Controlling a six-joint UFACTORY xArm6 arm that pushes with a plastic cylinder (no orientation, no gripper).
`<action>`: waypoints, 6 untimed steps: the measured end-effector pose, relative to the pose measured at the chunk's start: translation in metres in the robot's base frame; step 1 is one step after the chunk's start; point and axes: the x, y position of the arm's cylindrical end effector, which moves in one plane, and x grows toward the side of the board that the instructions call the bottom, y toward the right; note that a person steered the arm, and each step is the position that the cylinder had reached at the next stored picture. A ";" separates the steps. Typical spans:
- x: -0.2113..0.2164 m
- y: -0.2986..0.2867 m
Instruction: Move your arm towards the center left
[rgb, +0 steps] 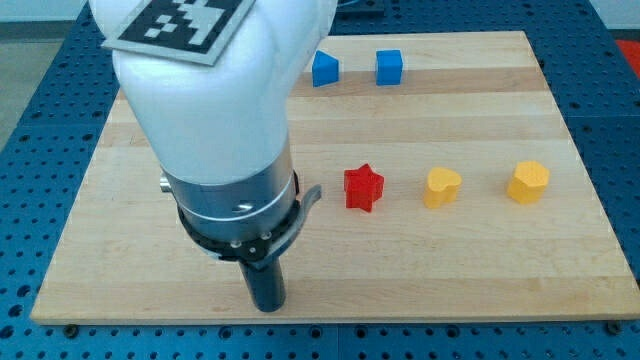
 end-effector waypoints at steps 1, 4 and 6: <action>-0.044 -0.006; -0.157 -0.172; -0.298 -0.235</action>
